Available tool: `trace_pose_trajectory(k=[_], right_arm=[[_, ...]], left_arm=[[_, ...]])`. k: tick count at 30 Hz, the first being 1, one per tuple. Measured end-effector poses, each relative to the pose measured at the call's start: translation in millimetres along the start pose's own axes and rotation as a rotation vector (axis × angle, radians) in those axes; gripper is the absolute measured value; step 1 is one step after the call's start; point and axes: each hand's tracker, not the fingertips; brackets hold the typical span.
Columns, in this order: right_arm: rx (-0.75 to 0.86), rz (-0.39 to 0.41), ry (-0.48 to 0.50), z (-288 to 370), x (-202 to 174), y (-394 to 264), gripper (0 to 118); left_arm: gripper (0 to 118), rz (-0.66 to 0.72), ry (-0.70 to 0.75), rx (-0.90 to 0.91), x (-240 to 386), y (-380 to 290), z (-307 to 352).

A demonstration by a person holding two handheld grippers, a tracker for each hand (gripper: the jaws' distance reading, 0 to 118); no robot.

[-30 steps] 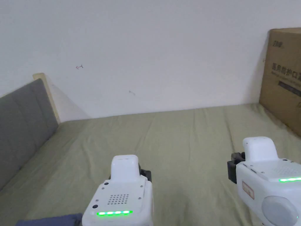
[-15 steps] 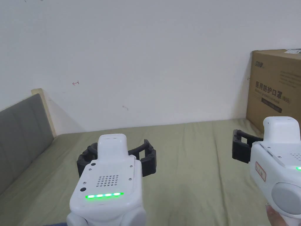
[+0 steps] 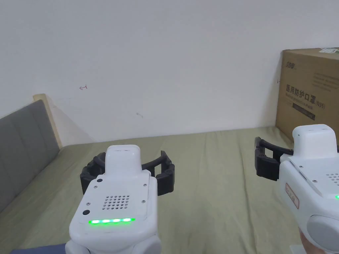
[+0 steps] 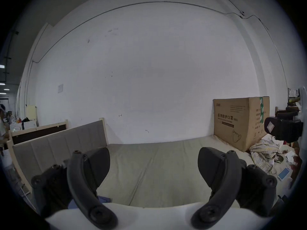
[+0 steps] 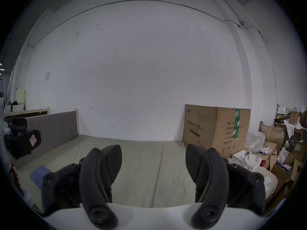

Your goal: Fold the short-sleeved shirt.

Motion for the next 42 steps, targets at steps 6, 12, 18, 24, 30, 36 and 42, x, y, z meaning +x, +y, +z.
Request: trace_pose_trajectory(k=[6,12,18,24,30,36,42], right_arm=[[0.003,0.003,0.004,-3,-4,5,86],[0.001,0.004,0.005,-6,-5,5,86],[-0.012,0.012,0.005,-7,-7,4,86],[-0.022,0.005,0.012,-6,-7,2,86],[-0.025,0.006,0.024,-4,-9,1,86],[-0.026,-0.006,0.032,-2,-9,2,86],[-0.030,-0.003,0.031,-1,-9,0,86]], left_arm=[[109,0.002,-0.017,-0.004,-3,-3,-2],[110,0.007,-0.030,0.004,-4,-2,-4],[110,0.018,-0.025,-0.009,-4,-1,-7],[110,0.041,-0.047,-0.013,-7,-1,-4],[110,0.054,-0.059,-0.017,-7,2,-2],[110,0.062,-0.045,-0.021,-10,0,-2],[110,0.072,-0.028,-0.058,-9,-1,-6]])
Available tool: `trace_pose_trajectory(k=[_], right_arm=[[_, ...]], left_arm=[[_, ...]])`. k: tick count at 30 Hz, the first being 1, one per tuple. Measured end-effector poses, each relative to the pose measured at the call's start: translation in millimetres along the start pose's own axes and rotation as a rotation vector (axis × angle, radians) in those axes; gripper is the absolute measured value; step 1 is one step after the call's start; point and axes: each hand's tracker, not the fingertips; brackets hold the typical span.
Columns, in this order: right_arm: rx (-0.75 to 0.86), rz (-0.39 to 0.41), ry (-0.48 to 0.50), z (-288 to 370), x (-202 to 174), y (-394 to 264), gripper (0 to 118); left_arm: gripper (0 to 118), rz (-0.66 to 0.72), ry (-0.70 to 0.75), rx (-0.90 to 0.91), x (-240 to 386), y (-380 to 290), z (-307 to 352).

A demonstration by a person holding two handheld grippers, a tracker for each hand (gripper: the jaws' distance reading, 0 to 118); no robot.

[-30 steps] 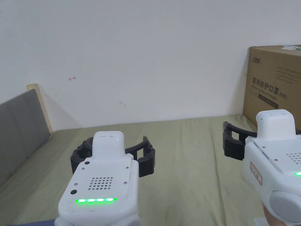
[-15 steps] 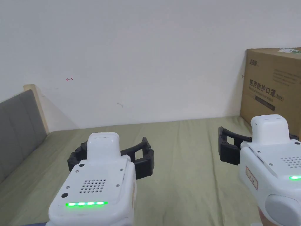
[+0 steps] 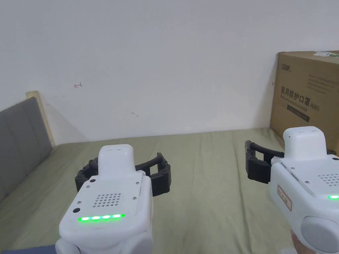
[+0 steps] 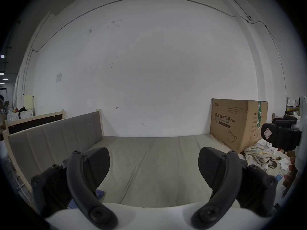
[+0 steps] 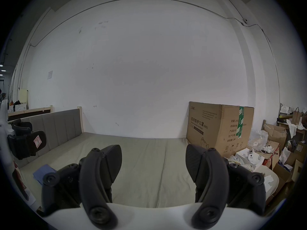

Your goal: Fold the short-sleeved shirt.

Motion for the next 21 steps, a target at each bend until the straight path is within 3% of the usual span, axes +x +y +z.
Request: trace_pose_trajectory(k=[21], right_arm=[[0.004,-0.001,0.002,5,-2,2,86]], left_arm=[[110,0.004,-0.042,-0.033,11,1,3]])
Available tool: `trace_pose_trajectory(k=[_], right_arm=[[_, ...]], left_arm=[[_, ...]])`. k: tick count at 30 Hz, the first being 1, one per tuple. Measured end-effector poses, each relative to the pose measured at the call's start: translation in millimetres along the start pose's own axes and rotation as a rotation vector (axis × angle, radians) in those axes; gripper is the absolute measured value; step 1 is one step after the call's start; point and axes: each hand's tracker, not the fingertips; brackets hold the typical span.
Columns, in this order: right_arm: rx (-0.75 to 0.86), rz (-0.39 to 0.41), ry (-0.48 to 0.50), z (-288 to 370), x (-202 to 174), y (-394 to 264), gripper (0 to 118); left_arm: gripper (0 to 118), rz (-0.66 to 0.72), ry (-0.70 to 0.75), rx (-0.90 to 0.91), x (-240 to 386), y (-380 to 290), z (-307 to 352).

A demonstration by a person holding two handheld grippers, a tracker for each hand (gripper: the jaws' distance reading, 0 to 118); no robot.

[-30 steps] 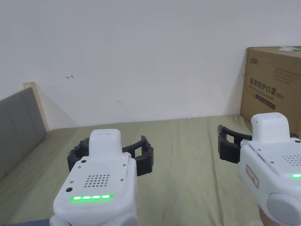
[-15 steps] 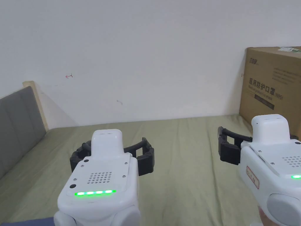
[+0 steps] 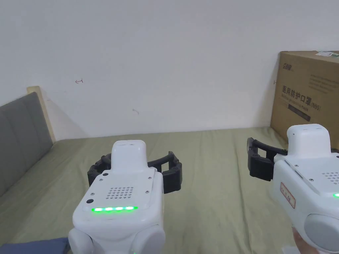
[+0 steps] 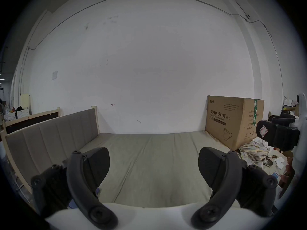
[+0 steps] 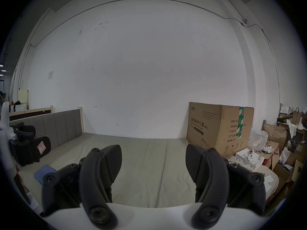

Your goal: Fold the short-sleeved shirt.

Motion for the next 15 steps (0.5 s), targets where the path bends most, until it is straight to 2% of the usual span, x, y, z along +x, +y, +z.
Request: trace_pose_trajectory(k=[7,15], right_arm=[[0.002,0.003,-0.002,-0.9,0.3,2.3,86],[0.000,-0.022,0.001,-0.9,0.5,2.1,86]], left_arm=[[110,-0.016,-0.022,0.000,1.7,0.7,1.5],[110,0.033,-0.029,-0.017,1.8,2.8,0.4]])
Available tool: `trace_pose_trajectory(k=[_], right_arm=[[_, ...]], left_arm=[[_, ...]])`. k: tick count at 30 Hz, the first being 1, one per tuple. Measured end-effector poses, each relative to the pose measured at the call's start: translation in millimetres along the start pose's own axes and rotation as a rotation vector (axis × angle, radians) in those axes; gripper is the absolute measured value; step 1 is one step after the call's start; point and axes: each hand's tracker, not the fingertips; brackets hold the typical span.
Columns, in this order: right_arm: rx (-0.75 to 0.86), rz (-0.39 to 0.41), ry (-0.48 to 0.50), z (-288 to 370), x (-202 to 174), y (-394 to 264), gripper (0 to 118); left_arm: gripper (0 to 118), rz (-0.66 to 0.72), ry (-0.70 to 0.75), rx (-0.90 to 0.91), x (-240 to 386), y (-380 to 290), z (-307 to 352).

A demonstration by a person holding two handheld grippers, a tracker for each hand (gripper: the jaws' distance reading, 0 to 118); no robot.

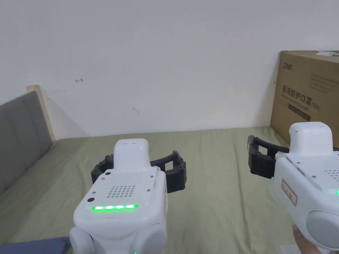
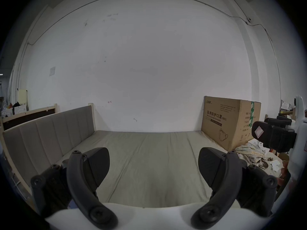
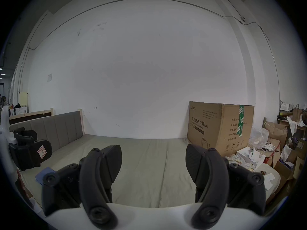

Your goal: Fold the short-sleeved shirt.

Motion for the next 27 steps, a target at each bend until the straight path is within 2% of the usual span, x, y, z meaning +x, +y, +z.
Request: trace_pose_trajectory(k=[27], right_arm=[[0.001,0.029,0.007,-4,-11,-3,86]], left_arm=[[110,0.000,0.027,0.018,-8,-2,-2]])
